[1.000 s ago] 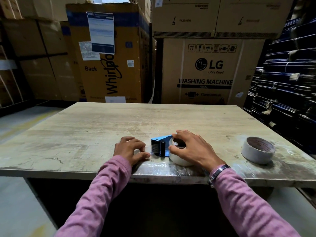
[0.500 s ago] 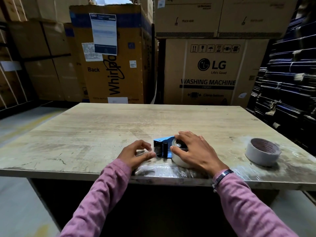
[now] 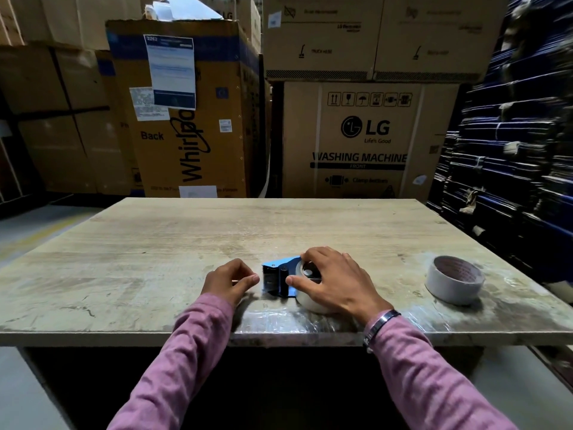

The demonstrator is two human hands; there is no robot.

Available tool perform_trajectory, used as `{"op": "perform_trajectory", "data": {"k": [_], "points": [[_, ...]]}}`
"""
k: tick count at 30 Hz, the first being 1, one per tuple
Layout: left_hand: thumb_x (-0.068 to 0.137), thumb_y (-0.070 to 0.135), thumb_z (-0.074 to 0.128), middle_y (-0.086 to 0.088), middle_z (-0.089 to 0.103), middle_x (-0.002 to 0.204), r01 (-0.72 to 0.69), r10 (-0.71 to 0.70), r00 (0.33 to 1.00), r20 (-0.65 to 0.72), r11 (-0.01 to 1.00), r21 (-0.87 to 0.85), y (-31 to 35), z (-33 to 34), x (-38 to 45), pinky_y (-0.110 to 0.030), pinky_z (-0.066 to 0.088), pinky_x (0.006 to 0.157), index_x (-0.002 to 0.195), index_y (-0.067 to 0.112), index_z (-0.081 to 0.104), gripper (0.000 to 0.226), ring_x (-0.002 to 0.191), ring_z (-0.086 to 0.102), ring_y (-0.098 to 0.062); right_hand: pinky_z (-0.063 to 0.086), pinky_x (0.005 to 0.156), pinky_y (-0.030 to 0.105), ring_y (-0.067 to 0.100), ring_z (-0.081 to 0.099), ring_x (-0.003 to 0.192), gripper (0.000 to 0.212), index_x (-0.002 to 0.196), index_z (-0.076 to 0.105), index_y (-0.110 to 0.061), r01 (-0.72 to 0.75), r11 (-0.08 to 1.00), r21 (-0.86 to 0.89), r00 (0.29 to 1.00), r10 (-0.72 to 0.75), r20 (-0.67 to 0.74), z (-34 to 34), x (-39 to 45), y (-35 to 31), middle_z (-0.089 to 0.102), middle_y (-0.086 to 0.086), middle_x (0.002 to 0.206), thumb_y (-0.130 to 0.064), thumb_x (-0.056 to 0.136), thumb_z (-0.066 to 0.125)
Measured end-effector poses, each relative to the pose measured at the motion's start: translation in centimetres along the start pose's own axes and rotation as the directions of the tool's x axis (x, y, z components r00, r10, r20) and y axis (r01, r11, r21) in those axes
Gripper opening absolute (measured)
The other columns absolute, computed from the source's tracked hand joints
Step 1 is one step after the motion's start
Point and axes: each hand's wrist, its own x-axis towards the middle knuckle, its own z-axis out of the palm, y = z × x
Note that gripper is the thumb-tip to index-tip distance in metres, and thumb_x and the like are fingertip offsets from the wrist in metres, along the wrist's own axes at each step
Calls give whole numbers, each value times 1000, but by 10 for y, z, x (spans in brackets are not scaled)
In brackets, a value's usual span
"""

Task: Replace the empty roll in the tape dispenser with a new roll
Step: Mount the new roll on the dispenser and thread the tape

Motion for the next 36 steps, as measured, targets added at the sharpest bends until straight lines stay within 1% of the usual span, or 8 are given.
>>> {"op": "perform_trajectory", "data": {"k": [5, 10, 15, 21, 28, 30, 33, 36], "points": [[78, 6, 71, 6, 73, 81, -115, 113, 990, 85, 993, 19, 1, -1, 1, -19, 52, 75, 81, 23, 71, 17, 80, 68, -10, 40, 96, 31, 11, 52, 113, 50, 126, 55, -28, 19, 1000, 11, 1000, -19, -8, 0, 0, 4, 56, -10, 133, -61, 89, 55], [78, -2, 69, -3, 72, 79, -145, 153, 983, 104, 986, -86, 5, -3, -2, -16, 54, 69, 78, 16, 71, 19, 76, 68, -9, 37, 109, 39, 11, 49, 119, 49, 129, 54, -30, 16, 999, 27, 1000, -16, -4, -1, 0, 5, 53, -12, 138, -57, 89, 56], [79, 0, 69, 16, 72, 75, -236, 236, 957, 165, 971, -22, 1, -12, 8, -13, 51, 76, 71, 40, 70, 40, 76, 67, -3, 38, 108, 38, 10, 49, 120, 50, 131, 53, -31, 29, 999, 38, 1000, -29, 11, -1, 2, 7, 52, -13, 140, -58, 89, 56], [83, -3, 63, 17, 70, 72, -286, 284, 922, 264, 958, -34, 3, -13, 17, -18, 51, 79, 79, 19, 67, 23, 76, 67, -4, 40, 97, 31, 9, 52, 116, 49, 129, 54, -32, 44, 998, 48, 999, -45, 18, 1, 5, 12, 54, -14, 137, -56, 87, 58], [83, 7, 66, 3, 71, 74, -148, 192, 922, 336, 977, -154, -1, -12, 24, -20, 51, 77, 82, 8, 71, 6, 77, 66, -10, 44, 96, 31, 8, 50, 120, 49, 129, 54, -35, 88, 992, 89, 995, -93, 48, 0, 12, 25, 53, -16, 136, -58, 87, 59], [83, 5, 66, 1, 70, 74, -113, 176, 925, 336, 974, -198, 0, -10, 23, -19, 50, 75, 81, 4, 70, 5, 75, 65, -10, 44, 98, 34, 7, 46, 122, 51, 129, 54, -35, 110, 989, 97, 991, -117, 69, -1, 14, 29, 53, -16, 136, -63, 86, 57], [77, 17, 65, 3, 69, 69, -117, 192, 924, 330, 965, -233, 3, -10, 24, -18, 50, 71, 79, 6, 69, 12, 72, 65, -7, 47, 98, 38, 8, 46, 119, 56, 123, 59, -35, 81, 978, 194, 989, -102, 104, -1, 19, 33, 57, -16, 131, -74, 84, 50], [74, 25, 66, -2, 70, 67, -85, 193, 924, 331, 945, -315, 13, -11, 29, -21, 50, 66, 79, 3, 69, 22, 68, 66, -11, 52, 91, 33, 6, 55, 111, 46, 117, 64, -34, 47, 943, 330, 994, -76, 74, -6, 26, 37, 62, -14, 123, -68, 87, 53]]}}
